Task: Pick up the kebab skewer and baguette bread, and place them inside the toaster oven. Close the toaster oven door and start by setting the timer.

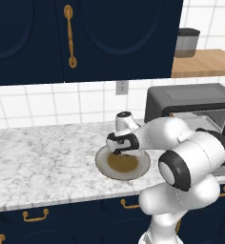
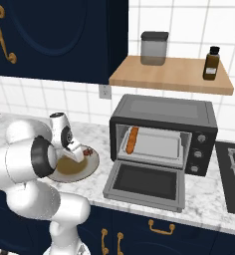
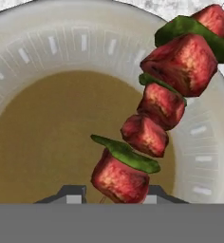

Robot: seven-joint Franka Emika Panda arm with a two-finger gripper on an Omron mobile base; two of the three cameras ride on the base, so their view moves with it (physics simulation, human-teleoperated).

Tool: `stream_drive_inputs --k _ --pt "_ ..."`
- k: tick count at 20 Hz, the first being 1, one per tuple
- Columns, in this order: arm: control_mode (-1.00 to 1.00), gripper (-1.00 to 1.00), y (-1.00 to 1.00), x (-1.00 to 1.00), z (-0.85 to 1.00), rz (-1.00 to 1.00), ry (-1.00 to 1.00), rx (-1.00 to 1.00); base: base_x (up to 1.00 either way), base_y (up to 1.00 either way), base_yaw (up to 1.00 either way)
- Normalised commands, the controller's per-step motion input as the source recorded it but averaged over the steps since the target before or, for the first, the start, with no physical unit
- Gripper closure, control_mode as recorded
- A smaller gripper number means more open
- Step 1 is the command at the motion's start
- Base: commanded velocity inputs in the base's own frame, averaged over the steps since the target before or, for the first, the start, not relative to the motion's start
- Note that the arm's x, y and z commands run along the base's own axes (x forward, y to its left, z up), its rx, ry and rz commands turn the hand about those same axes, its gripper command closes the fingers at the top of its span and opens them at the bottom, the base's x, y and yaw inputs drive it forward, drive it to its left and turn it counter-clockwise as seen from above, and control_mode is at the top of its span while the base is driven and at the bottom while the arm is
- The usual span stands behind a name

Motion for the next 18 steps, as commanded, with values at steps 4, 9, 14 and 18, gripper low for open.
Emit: stream_drive_inputs --k 4,9,14,18 --pt "-1.0 1.0 -0.48 -0.71 0.71 0.18 0.0 0.0 0.0 0.0 0.0" --pt "-1.0 1.0 -0.74 -0.83 0.62 0.28 0.0 0.0 0.0 0.0 0.0" --pt "-1.0 1.0 -0.87 -0.82 0.52 0.3 0.0 0.0 0.0 0.0 0.0" --pt "-1.0 1.0 -0.92 -0.55 0.53 0.26 0.0 0.0 0.0 0.0 0.0"
